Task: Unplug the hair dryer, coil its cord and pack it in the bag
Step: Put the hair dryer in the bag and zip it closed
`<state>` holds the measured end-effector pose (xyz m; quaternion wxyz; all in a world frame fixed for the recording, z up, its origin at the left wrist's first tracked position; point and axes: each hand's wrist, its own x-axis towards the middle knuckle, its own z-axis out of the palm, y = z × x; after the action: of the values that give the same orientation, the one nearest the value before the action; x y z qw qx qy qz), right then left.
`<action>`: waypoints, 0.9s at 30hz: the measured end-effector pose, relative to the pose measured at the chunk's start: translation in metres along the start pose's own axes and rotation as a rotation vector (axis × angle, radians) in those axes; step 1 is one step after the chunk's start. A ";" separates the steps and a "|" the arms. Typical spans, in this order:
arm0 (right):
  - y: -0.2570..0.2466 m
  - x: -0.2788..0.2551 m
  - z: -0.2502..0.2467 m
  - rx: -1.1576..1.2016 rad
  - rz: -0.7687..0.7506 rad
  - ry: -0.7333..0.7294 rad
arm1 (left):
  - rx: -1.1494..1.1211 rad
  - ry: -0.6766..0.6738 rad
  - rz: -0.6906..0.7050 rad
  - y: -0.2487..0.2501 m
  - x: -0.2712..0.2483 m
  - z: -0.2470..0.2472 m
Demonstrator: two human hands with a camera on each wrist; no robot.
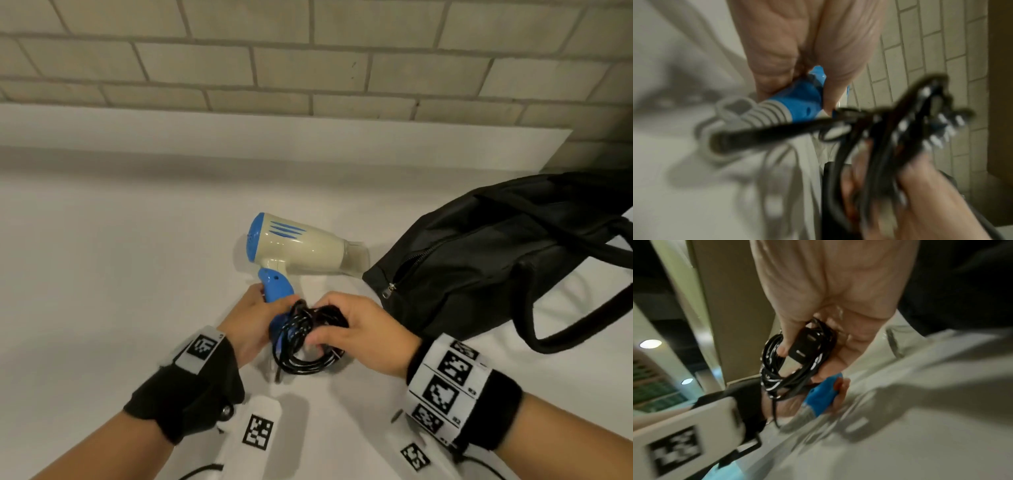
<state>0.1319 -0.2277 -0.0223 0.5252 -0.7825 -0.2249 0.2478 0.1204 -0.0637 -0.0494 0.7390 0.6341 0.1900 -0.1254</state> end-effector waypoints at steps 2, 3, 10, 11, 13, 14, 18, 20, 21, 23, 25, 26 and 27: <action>-0.016 0.010 -0.001 -0.179 -0.074 -0.063 | -0.019 0.017 0.008 -0.004 -0.007 0.002; -0.024 0.016 -0.002 -0.249 -0.099 -0.108 | -0.061 0.015 0.023 -0.006 -0.010 0.003; -0.042 0.050 0.000 -0.250 -0.107 -0.187 | -0.488 -0.005 -0.003 -0.015 -0.018 0.003; -0.042 0.051 0.002 -0.246 -0.115 -0.186 | -0.505 -0.037 -0.019 -0.014 -0.019 0.001; -0.040 0.052 0.007 -0.254 -0.123 -0.166 | -0.525 -0.112 -0.044 -0.013 -0.023 -0.003; -0.037 0.053 0.010 -0.256 -0.122 -0.145 | -0.531 -0.147 -0.046 -0.014 -0.024 -0.007; -0.024 0.058 0.019 -0.254 -0.030 -0.085 | -0.448 -0.299 -0.017 -0.016 -0.025 -0.017; -0.019 0.057 0.021 -0.262 -0.012 -0.048 | -0.327 -0.327 -0.019 -0.018 -0.021 -0.022; -0.017 0.056 0.022 -0.251 -0.018 -0.009 | -0.276 -0.336 -0.017 -0.016 -0.020 -0.022; -0.012 0.053 0.023 -0.160 -0.008 0.093 | -0.228 -0.322 0.019 -0.013 -0.018 -0.019; -0.007 0.048 0.023 0.057 0.069 0.164 | -0.217 -0.303 0.057 -0.011 -0.016 -0.013; -0.005 0.045 0.022 0.191 0.128 0.165 | -0.212 -0.290 0.077 -0.011 -0.015 -0.010; -0.004 0.041 0.022 0.322 0.186 0.146 | -0.207 -0.275 0.094 -0.010 -0.015 -0.007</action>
<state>0.1501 -0.1859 -0.0321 0.6333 -0.7217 -0.0703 0.2704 0.1020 -0.0591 -0.0531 0.8243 0.5398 0.0693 -0.1561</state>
